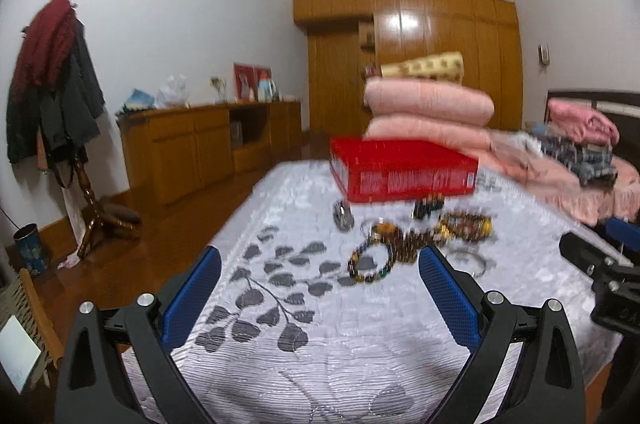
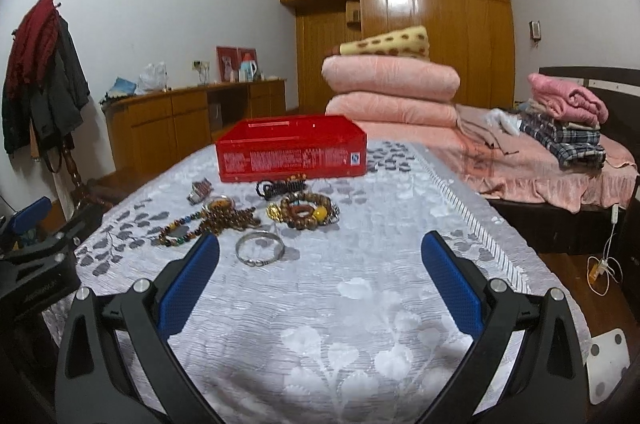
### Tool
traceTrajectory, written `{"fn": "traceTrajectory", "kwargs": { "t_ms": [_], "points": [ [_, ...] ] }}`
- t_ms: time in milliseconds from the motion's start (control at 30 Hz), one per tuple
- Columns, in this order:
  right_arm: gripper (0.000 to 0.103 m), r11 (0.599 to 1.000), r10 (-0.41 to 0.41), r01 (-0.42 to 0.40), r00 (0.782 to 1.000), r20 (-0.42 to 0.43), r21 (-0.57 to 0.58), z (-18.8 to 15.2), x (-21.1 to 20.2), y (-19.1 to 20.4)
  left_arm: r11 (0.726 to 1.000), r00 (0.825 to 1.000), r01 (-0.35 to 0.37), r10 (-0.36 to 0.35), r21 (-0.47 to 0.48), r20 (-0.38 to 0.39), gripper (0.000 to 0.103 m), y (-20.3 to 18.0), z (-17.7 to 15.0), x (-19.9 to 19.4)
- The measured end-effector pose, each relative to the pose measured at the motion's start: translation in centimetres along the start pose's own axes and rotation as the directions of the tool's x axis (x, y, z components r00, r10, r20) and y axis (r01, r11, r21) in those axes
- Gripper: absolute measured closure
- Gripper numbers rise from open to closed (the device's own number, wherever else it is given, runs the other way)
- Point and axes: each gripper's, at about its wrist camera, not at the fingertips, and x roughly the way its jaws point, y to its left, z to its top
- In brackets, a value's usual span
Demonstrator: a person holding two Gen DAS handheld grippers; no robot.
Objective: Organize jewelry
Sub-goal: 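Move left tool to the multicolour bead bracelet while right tool approaches the silver bangle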
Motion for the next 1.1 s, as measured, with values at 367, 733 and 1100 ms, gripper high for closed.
{"fn": "traceTrajectory", "kwargs": {
  "t_ms": [367,733,1100],
  "points": [
    [0.005,0.995,0.101,-0.101,0.969,-0.226,0.015,0.8,6.0,0.8,0.997,0.977,0.060,-0.068,-0.044,-0.203,0.011,1.1,0.7,5.0],
    [0.023,0.986,0.155,-0.164,0.908,-0.389,0.011,1.0,10.6,2.2,0.996,0.935,0.081,-0.091,-0.045,-0.341,0.014,0.8,1.1,9.4],
    [0.030,0.985,0.143,-0.173,0.858,-0.493,-0.015,1.1,13.3,3.1,0.989,0.873,0.123,-0.148,-0.083,-0.465,0.028,0.8,1.7,13.5]
  ]
}}
